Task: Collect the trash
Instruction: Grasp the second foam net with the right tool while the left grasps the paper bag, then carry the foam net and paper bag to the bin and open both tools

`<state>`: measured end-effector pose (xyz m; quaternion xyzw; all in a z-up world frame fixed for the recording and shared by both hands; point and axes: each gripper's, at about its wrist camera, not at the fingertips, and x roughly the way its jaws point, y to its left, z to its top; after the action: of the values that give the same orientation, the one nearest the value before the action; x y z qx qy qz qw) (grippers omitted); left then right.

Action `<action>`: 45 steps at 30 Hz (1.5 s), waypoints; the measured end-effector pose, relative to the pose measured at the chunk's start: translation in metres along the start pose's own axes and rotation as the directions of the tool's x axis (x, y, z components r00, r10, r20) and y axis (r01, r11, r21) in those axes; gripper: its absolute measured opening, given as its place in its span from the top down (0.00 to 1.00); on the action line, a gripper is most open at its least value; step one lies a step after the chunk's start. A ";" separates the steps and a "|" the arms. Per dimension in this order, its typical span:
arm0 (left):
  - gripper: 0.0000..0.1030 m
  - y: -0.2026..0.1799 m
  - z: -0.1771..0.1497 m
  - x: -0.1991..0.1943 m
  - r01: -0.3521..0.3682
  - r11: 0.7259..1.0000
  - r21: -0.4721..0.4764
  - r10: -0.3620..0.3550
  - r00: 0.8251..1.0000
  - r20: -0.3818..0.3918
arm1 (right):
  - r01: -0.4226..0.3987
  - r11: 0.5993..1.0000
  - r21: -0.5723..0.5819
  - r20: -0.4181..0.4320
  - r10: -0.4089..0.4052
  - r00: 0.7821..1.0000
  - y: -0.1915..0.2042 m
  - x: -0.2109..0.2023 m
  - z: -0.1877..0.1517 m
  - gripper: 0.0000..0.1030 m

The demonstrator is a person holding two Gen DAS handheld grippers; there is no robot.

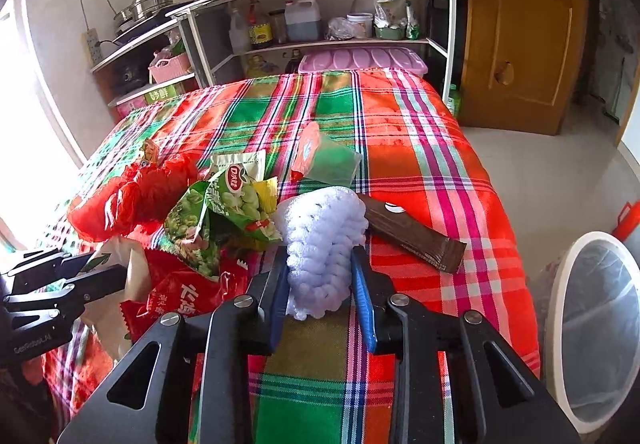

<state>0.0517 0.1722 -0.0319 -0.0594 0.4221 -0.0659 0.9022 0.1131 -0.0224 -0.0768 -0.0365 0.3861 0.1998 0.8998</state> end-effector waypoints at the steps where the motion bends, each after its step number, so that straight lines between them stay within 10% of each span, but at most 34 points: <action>1: 0.79 -0.001 0.000 -0.001 -0.004 1.000 0.002 0.004 1.000 0.005 | 0.001 1.000 -0.003 0.001 -0.001 1.000 0.000 -0.001 -0.001 0.71; 29: 0.83 -0.009 -0.007 -0.037 -0.055 0.997 -0.048 0.059 0.994 0.095 | -0.035 0.999 -0.005 0.083 0.035 0.996 -0.002 -0.044 -0.016 0.80; 45: 0.83 -0.066 0.014 -0.042 0.025 0.998 0.055 -0.032 0.991 0.130 | -0.022 0.997 0.081 0.150 0.010 0.989 -0.037 -0.088 -0.029 0.80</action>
<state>0.0310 0.1153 0.0190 -0.0454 0.3594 -0.0858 0.9281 0.0530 -0.0917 -0.0380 0.0186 0.3255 0.1930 0.9254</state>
